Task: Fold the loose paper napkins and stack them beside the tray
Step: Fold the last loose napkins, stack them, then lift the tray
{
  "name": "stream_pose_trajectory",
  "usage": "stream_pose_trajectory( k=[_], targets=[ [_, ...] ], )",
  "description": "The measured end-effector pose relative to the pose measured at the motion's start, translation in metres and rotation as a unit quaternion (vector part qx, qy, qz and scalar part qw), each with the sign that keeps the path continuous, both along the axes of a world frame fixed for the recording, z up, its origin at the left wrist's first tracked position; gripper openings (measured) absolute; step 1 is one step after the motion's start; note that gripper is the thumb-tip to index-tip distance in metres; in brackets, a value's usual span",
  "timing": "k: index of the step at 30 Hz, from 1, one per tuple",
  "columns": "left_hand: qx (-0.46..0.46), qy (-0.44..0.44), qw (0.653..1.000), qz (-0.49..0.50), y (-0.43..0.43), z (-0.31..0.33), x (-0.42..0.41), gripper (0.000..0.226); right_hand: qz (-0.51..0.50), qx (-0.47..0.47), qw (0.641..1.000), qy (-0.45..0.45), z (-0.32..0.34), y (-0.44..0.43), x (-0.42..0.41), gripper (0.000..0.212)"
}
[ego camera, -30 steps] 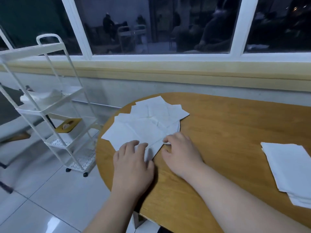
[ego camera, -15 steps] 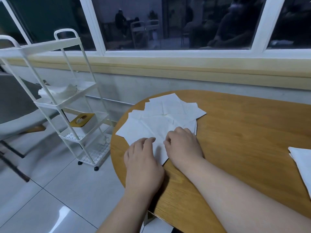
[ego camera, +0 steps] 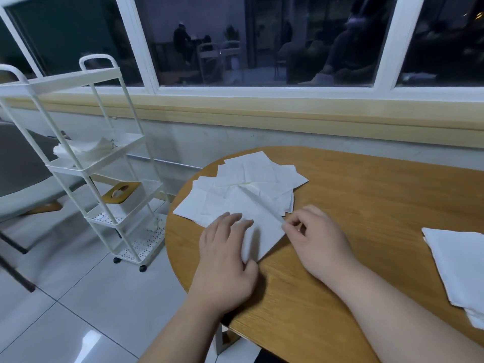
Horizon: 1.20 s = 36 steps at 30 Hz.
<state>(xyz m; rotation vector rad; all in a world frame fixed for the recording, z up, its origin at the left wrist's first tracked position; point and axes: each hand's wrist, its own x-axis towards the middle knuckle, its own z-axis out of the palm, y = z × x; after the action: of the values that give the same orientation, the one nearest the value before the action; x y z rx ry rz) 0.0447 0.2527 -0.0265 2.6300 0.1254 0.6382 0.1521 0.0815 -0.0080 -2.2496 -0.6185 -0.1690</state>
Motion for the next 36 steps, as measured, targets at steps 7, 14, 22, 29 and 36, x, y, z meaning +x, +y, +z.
stream_pose_trajectory(
  k=[7,14,22,29,36],
  targets=[
    [0.057,0.073,0.985,-0.146,-0.058,0.003,-0.021,0.071,0.004,-0.075,0.996,0.044,0.004,-0.119,-0.025,0.018],
    [0.09,0.121,0.971,-0.186,-0.084,0.005,-0.036,0.054,-0.063,-0.159,0.985,-0.01,-0.01,-0.158,-0.046,0.009],
    [0.113,0.129,0.967,-0.186,-0.113,0.007,-0.068,0.063,0.065,-0.194,0.979,0.004,-0.003,-0.17,-0.097,0.052],
    [0.116,0.137,0.962,-0.205,-0.109,0.007,-0.074,0.064,0.083,-0.242,0.966,-0.038,-0.003,-0.175,-0.114,0.067],
    [0.164,0.095,0.954,-0.234,-0.1,0.004,-0.074,0.034,0.149,-0.217,0.963,-0.058,-0.009,-0.181,-0.122,0.067]
  ],
)
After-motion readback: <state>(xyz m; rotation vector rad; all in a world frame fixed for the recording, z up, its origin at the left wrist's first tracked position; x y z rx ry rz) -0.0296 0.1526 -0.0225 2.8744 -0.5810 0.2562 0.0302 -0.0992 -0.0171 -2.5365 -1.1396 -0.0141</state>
